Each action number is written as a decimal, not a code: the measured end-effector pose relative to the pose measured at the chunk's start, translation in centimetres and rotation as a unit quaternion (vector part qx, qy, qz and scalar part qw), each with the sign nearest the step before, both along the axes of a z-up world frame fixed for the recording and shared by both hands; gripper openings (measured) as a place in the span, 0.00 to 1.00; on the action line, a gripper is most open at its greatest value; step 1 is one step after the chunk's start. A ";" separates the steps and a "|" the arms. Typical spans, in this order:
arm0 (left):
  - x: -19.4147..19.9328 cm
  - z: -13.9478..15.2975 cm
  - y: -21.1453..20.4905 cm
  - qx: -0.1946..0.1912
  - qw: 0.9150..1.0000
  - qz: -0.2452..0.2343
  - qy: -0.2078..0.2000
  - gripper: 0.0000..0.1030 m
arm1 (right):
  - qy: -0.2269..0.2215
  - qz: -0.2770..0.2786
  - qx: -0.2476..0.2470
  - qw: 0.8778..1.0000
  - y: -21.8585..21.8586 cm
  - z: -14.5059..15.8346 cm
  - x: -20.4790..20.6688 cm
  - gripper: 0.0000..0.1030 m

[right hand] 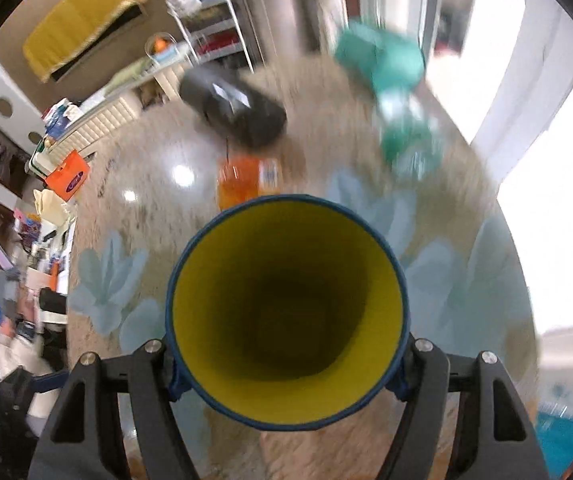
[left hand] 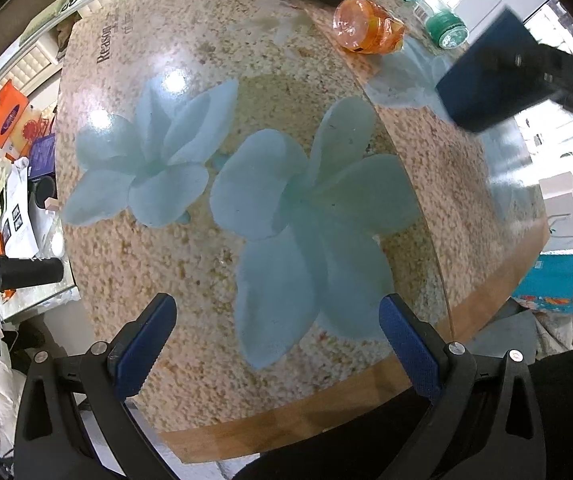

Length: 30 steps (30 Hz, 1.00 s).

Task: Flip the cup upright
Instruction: 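Lift the blue cup with the right tool and tilt it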

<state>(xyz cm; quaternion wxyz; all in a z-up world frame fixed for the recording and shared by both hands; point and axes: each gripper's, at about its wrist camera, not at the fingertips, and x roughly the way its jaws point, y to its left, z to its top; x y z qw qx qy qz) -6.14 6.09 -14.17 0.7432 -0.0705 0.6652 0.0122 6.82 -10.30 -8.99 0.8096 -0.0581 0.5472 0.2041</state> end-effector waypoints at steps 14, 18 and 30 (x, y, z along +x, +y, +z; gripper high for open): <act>-0.1 1.0 -0.4 0.011 0.999 0.010 -0.033 0.99 | -0.131 0.069 -0.009 0.989 -0.4 -4.1 -1.2 0.68; -0.3 1.0 -0.7 0.010 0.999 0.007 -0.031 0.99 | -0.117 0.061 -0.007 0.991 -1.4 -5.6 -1.7 0.68; -1.0 0.4 -0.5 0.008 1.000 0.013 -0.014 0.99 | -0.145 0.055 0.005 0.988 -2.1 -5.4 -2.9 0.69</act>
